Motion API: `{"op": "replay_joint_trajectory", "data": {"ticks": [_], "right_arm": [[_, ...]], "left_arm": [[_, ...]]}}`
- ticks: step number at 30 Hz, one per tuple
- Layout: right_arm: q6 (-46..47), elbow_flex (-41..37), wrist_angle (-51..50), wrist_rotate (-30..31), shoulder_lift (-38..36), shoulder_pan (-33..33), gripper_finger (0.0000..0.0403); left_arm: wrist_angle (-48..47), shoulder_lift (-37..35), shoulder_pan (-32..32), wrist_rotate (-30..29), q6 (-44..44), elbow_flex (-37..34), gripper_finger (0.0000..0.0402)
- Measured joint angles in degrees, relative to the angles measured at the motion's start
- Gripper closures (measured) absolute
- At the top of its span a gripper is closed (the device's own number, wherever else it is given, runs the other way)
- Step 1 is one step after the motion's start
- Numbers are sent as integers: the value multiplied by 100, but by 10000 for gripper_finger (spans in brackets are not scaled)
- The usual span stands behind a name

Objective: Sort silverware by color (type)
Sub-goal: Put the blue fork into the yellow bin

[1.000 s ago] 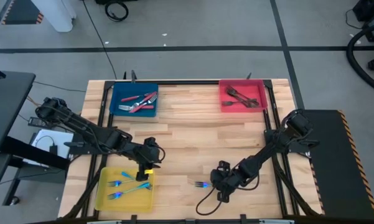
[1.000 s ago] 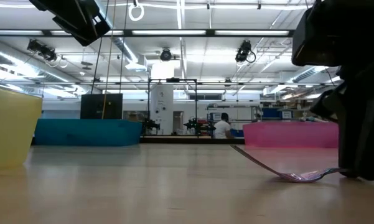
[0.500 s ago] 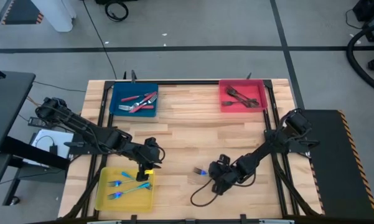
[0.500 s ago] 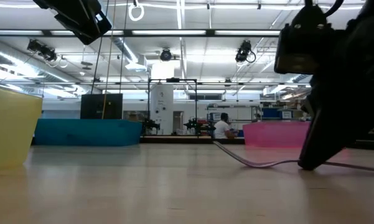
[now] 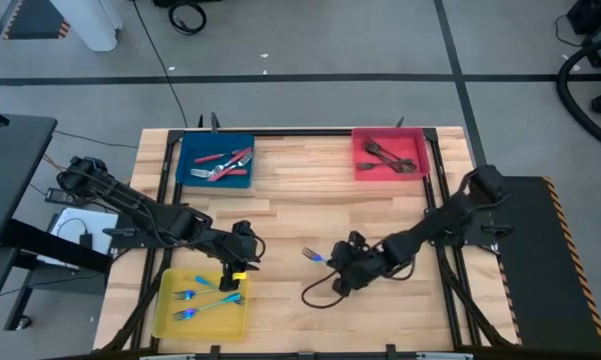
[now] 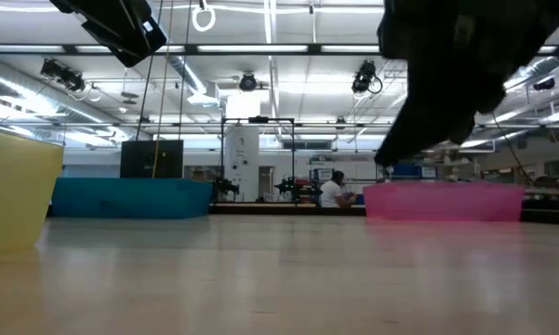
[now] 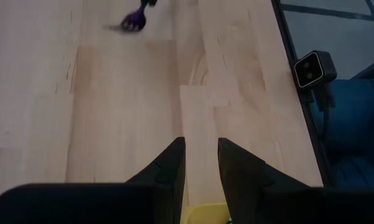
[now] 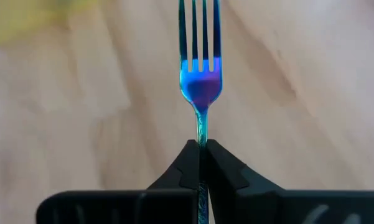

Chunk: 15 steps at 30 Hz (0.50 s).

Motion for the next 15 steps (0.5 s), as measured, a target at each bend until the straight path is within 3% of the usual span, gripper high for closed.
{"op": "replay_joint_trajectory", "data": {"ticks": [8,15], "right_arm": [[-833,4,164,871,-928,-6,387],[-2579,7,1538,1353,-1092,-75,387]], "left_arm": [[7,0,0,-320,189,0,305],[980,253,222,-375,292,0,269]]}}
